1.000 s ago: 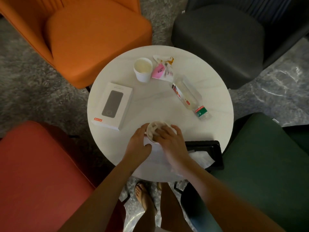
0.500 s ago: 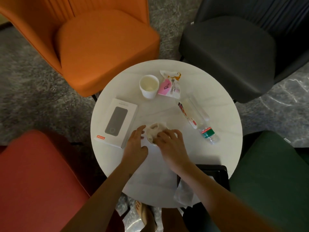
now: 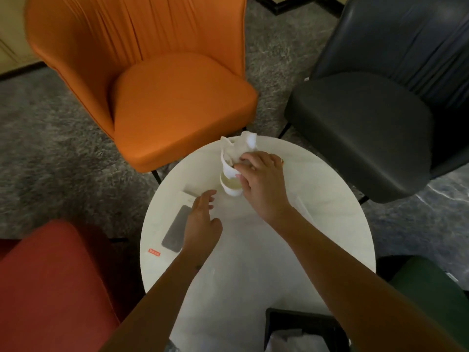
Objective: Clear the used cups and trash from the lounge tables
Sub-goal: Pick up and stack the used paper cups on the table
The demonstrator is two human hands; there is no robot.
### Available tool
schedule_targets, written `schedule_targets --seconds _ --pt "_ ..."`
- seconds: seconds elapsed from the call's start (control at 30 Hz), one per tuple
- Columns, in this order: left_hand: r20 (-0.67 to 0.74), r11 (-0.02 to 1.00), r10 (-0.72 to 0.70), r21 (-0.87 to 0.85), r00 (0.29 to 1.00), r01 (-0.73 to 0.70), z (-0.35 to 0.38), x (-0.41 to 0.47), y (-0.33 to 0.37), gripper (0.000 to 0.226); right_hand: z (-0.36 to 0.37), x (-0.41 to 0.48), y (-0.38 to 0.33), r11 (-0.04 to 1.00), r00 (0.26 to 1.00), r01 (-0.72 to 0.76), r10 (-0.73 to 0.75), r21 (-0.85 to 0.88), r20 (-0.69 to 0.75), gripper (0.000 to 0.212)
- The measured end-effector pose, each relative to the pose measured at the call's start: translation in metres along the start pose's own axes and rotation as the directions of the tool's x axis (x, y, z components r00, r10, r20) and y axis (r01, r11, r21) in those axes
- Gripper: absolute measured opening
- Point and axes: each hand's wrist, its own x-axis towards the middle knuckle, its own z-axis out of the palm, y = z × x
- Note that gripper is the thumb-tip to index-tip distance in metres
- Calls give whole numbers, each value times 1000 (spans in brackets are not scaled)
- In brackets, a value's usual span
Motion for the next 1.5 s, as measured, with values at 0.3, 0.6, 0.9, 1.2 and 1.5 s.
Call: schedule_targets --seconds 0.3,0.6,0.9,1.2,1.5 --pt "-52 997 -76 -4 996 76 2 17 -7 48 55 -22 14 997 968 30 -12 -65 252 34" --pt "-49 992 -127 -2 991 127 8 14 -18 52 49 -18 22 998 994 38 -42 43 97 34" --pt "-208 909 -118 371 971 190 -4 23 -32 77 71 -2 80 701 687 -713 701 -8 190 56" --pt "-170 827 -364 392 916 402 -9 15 -64 78 109 7 90 576 504 -798 800 -178 327 71" --pt "-29 753 -550 415 834 511 -9 6 -68 85 79 1 76 460 566 -798 795 391 220 77"
